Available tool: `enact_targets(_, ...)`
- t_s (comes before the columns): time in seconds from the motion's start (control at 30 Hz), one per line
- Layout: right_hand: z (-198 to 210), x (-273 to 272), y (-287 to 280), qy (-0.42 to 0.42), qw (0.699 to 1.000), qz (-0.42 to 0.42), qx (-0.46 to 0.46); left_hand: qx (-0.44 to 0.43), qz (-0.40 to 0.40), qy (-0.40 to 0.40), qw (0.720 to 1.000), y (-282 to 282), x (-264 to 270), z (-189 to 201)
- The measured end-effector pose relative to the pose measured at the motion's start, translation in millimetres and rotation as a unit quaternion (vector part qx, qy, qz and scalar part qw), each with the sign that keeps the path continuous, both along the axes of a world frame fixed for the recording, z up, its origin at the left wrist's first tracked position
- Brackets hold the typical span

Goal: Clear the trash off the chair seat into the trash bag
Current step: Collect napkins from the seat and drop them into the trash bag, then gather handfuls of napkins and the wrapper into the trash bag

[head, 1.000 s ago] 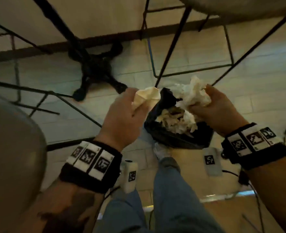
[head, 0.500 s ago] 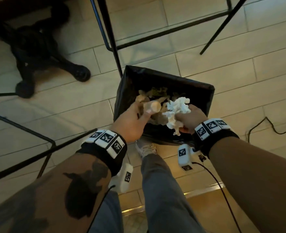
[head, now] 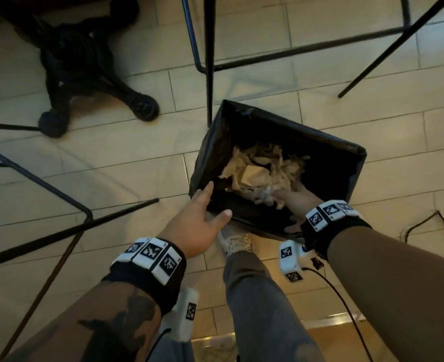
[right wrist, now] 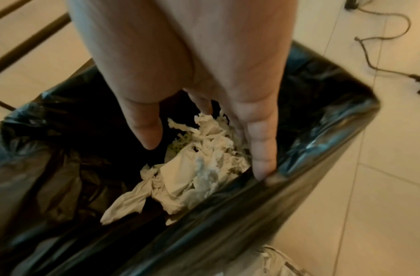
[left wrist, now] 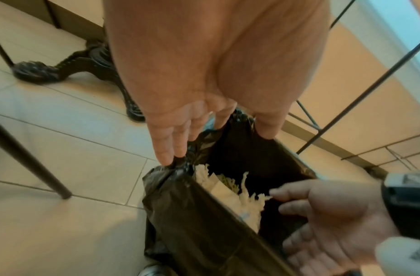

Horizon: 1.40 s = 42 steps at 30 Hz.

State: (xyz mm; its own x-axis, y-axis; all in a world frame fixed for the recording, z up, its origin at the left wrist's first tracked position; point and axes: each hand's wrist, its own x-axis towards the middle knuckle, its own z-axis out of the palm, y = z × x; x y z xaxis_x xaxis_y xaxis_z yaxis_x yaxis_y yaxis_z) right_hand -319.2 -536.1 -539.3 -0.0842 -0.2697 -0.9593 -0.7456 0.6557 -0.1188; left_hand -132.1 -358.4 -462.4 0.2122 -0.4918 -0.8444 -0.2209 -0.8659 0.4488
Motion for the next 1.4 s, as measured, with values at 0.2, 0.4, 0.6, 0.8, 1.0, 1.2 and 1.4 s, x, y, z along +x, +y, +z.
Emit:
enact_targets(0.2,69.1,4.0,15.7,0.016,0.978,0.197,-0.068,-0.051,0.067,-0.018,0.996,27.8,32.1,97.6)
enact_targets(0.4,223.3,100.1,53.6,-0.098,0.938,0.316,-0.106,-0.185,0.086,-0.08,0.976,73.9,68.0,260.0)
enact_targets(0.6,415.2,218.9,139.1,-0.28,0.793,0.482,-0.247,-0.368,0.153,-0.187,0.898,167.6,92.2,407.9)
enact_targets(0.8,495.2,301.9,237.4,-0.378,0.654,0.588,-0.287,-0.364,0.291,-0.361,0.808,293.5,102.9,450.9)
enact_targets(1.0,490.0,337.6,344.2,-0.34,0.458,0.766,-0.298,-0.21,0.414,-0.504,0.728,392.2,98.7,431.9)
enact_targets(1.2,463.2,349.7,400.0,-0.291,0.316,0.829,-0.359,-0.025,0.424,-0.479,0.768,415.7,108.3,403.1)
enact_targets(1.4,457.2,356.8,397.5,-0.377,0.302,0.805,-0.345,0.037,0.423,-0.44,0.792,413.4,123.1,382.9)
